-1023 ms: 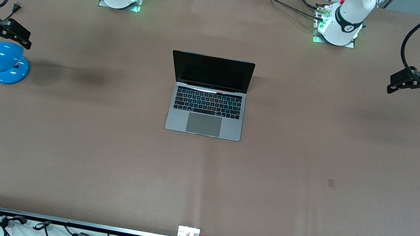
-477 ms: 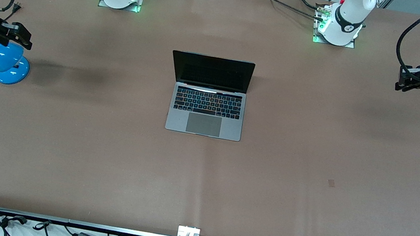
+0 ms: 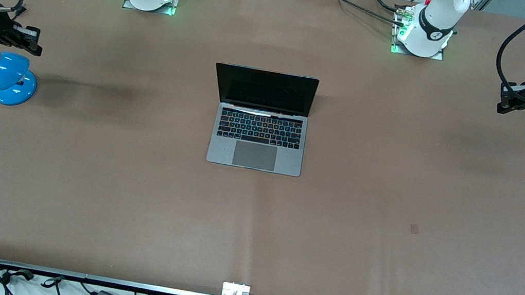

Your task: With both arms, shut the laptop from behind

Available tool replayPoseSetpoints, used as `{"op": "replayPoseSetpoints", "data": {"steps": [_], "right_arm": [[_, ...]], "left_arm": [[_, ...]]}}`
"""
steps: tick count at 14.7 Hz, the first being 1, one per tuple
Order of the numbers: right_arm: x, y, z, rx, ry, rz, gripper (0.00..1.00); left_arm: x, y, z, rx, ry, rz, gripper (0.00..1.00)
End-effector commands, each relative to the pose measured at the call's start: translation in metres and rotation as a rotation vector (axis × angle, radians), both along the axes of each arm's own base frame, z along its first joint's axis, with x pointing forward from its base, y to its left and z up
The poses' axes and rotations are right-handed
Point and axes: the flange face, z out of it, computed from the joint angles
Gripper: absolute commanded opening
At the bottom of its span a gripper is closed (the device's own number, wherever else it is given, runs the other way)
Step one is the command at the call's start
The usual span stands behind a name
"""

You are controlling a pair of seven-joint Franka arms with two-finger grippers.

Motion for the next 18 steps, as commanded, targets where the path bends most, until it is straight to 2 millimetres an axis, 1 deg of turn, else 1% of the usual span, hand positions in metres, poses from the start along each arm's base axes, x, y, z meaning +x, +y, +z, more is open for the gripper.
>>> {"op": "replayPoseSetpoints", "data": {"steps": [1,2,3,4,5,6,7,8,9,10,11,12,13,14,15,16,17,18], "right_arm": [[-0.008,0.026,-0.011,0.032,0.067,0.040,0.00],[-0.010,0.036,-0.018,0.033,0.110,0.058,0.00],[-0.013,0.049,-0.024,0.033,0.143,0.082,0.00],[-0.014,0.064,-0.034,0.031,0.175,0.107,0.00],[-0.018,0.076,-0.044,0.067,0.208,0.118,0.00],[-0.022,0.085,-0.055,0.131,0.239,0.110,0.00],[-0.025,0.091,-0.067,0.184,0.266,0.099,0.00],[-0.028,0.096,-0.079,0.223,0.294,0.090,0.00],[-0.032,0.102,-0.090,0.269,0.319,0.078,0.00],[-0.037,0.107,-0.099,0.308,0.345,0.070,0.00],[-0.044,0.118,-0.109,0.342,0.370,0.071,0.00],[-0.050,0.129,-0.119,0.370,0.388,0.079,0.00],[-0.057,0.139,-0.130,0.387,0.399,0.083,0.00],[-0.064,0.154,-0.138,0.416,0.412,0.089,0.00],[-0.071,0.168,-0.145,0.432,0.423,0.095,0.00],[-0.078,0.183,-0.154,0.432,0.425,0.109,0.00],[-0.085,0.196,-0.162,0.422,0.425,0.128,0.00],[-0.093,0.210,-0.168,0.417,0.426,0.142,0.00]], "left_arm": [[0.001,-0.016,0.000,-0.016,0.012,-0.026,0.00],[0.000,-0.036,-0.007,-0.050,0.023,-0.048,0.00],[0.002,-0.058,-0.016,-0.095,0.043,-0.057,0.00],[0.007,-0.074,-0.026,-0.117,0.054,-0.038,0.00],[0.013,-0.088,-0.043,-0.121,0.086,-0.018,0.00],[0.018,-0.102,-0.059,-0.145,0.114,-0.025,0.00],[0.020,-0.117,-0.069,-0.183,0.132,-0.028,0.00],[0.017,-0.128,-0.082,-0.194,0.160,-0.025,0.00],[0.012,-0.140,-0.098,-0.189,0.183,-0.042,0.00],[0.005,-0.146,-0.113,-0.188,0.190,-0.047,0.00],[-0.006,-0.163,-0.122,-0.202,0.202,-0.069,0.00],[-0.015,-0.172,-0.134,-0.229,0.225,-0.067,0.00],[-0.025,-0.175,-0.150,-0.270,0.240,-0.034,0.00],[-0.039,-0.178,-0.161,-0.301,0.232,-0.002,0.00],[-0.059,-0.195,-0.170,-0.288,0.213,-0.034,0.00],[-0.076,-0.218,-0.176,-0.272,0.209,-0.079,0.00],[-0.086,-0.229,-0.183,-0.264,0.222,-0.101,0.00],[-0.091,-0.231,-0.191,-0.256,0.233,-0.103,0.00]]}}
